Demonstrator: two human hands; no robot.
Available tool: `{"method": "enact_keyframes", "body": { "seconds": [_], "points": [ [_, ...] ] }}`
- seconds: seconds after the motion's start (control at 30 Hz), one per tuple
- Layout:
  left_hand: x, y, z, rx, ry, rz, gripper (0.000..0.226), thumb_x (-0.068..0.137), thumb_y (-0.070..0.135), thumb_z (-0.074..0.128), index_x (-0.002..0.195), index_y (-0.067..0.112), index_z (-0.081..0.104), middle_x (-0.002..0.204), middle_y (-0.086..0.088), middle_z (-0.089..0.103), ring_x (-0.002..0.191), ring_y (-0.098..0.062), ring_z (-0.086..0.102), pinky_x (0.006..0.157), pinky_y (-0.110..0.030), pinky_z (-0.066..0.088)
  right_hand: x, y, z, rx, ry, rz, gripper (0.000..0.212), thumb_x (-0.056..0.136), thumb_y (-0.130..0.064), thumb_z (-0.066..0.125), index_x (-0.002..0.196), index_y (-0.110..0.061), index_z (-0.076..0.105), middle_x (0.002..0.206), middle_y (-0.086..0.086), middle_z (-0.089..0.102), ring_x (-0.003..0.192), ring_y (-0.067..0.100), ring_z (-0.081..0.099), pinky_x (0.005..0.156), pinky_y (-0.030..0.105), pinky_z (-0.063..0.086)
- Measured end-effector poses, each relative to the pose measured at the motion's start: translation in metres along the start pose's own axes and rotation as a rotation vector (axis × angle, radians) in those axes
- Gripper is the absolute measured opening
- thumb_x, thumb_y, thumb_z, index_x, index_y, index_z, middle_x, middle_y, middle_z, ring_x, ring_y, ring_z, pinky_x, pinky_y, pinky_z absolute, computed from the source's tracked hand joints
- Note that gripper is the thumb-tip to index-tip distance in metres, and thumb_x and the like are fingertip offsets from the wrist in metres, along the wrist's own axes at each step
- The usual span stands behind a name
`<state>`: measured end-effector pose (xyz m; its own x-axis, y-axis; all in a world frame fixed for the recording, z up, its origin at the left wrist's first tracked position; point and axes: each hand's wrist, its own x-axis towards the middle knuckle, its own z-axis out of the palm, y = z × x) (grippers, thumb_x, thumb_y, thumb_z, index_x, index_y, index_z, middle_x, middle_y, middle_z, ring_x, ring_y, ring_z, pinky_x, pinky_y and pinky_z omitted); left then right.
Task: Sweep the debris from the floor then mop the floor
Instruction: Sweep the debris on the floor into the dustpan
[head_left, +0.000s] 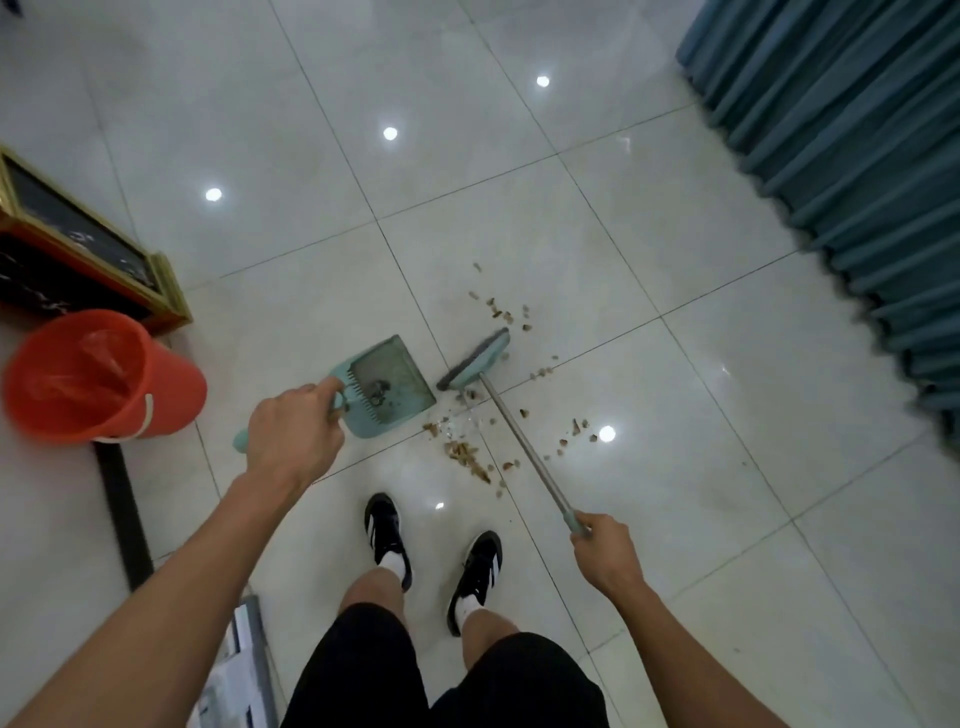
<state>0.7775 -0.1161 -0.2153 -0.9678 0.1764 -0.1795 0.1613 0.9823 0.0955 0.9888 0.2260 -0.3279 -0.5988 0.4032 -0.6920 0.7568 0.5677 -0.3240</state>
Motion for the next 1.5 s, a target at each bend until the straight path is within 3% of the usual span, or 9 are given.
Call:
{"method": "enact_keyframes", "body": {
  "seconds": [0.07,0.2,0.33,0.57,0.8,0.9,1.2,1.37,1.5],
  "points": [
    [0.012,-0.001,-0.002,-0.01,-0.002,0.018,0.024,0.081,0.016,0.062,0.104,0.022,0.063,0.083,-0.003,0.067,0.07,-0.032,0.06,0.06,-0.034,0.04,0.007,-0.018,0.002,0.047,0.004,0.001,0.037,0.1,-0.016,0.052,0.135,-0.017,0.061,0.09,0.001,0.069,0.071,0.011,0.065,0.058,0.017,0.052],
    [0.047,-0.01,-0.005,-0.001,-0.018,0.041,0.026,0.085,0.018,0.059,0.11,0.024,0.062,0.087,-0.002,0.068,0.07,-0.028,0.06,0.062,-0.035,0.043,0.04,-0.072,0.006,0.133,0.043,0.002,0.041,0.098,-0.011,0.052,0.138,-0.015,0.058,0.112,0.01,0.07,0.083,0.018,0.067,0.075,0.024,0.056],
    [0.096,-0.025,-0.009,0.001,-0.013,0.061,0.024,0.087,0.02,0.059,0.111,0.025,0.061,0.09,-0.002,0.069,0.073,-0.029,0.062,0.06,-0.033,0.039,0.086,-0.141,0.007,0.246,0.086,0.02,0.04,0.097,-0.008,0.052,0.136,-0.015,0.06,0.099,0.005,0.068,0.069,0.012,0.065,0.052,0.015,0.05],
    [0.176,-0.04,-0.003,0.015,-0.014,0.151,0.02,0.088,0.022,0.062,0.108,0.022,0.063,0.083,-0.001,0.067,0.068,-0.028,0.061,0.059,-0.034,0.039,0.178,-0.257,0.005,0.421,0.111,0.085,0.048,0.087,-0.004,0.05,0.132,-0.016,0.062,0.093,0.007,0.069,0.068,0.021,0.067,0.054,0.028,0.055],
    [0.226,-0.051,0.006,0.006,-0.03,0.216,0.022,0.087,0.016,0.063,0.109,0.017,0.064,0.081,-0.004,0.068,0.067,-0.03,0.06,0.062,-0.035,0.041,0.244,-0.317,0.007,0.449,0.054,0.077,0.044,0.097,-0.004,0.049,0.14,-0.011,0.053,0.117,0.015,0.064,0.088,0.032,0.07,0.06,0.033,0.057],
    [0.239,-0.057,0.006,-0.014,-0.005,0.242,0.02,0.087,0.015,0.064,0.107,0.015,0.065,0.079,-0.006,0.067,0.065,-0.032,0.059,0.061,-0.035,0.04,0.249,-0.325,0.016,0.414,0.041,0.063,0.035,0.097,0.0,0.045,0.129,-0.002,0.058,0.112,0.017,0.063,0.09,0.038,0.07,0.071,0.044,0.059],
    [0.237,-0.048,0.004,-0.006,-0.01,0.345,0.021,0.084,0.013,0.063,0.106,0.014,0.063,0.082,-0.008,0.068,0.066,-0.03,0.058,0.06,-0.033,0.035,0.203,-0.312,0.048,0.398,0.006,0.138,0.036,0.096,0.001,0.043,0.126,-0.002,0.062,0.107,0.021,0.066,0.091,0.038,0.069,0.075,0.047,0.06],
    [0.202,-0.046,0.002,-0.029,-0.022,0.344,0.023,0.086,0.012,0.06,0.108,0.015,0.064,0.083,-0.007,0.067,0.07,-0.033,0.06,0.061,-0.034,0.036,0.134,-0.275,0.079,0.462,0.012,0.229,0.036,0.095,0.003,0.046,0.125,-0.007,0.064,0.084,0.008,0.062,0.062,0.026,0.063,0.047,0.035,0.056],
    [0.152,-0.055,0.006,-0.04,-0.013,0.345,0.028,0.086,0.01,0.063,0.113,0.015,0.066,0.079,-0.006,0.066,0.064,-0.029,0.057,0.06,-0.036,0.043,0.072,-0.221,0.111,0.434,-0.007,0.25,0.042,0.097,0.002,0.041,0.133,-0.011,0.059,0.093,0.013,0.064,0.078,0.034,0.068,0.062,0.045,0.061]
  ]
}}
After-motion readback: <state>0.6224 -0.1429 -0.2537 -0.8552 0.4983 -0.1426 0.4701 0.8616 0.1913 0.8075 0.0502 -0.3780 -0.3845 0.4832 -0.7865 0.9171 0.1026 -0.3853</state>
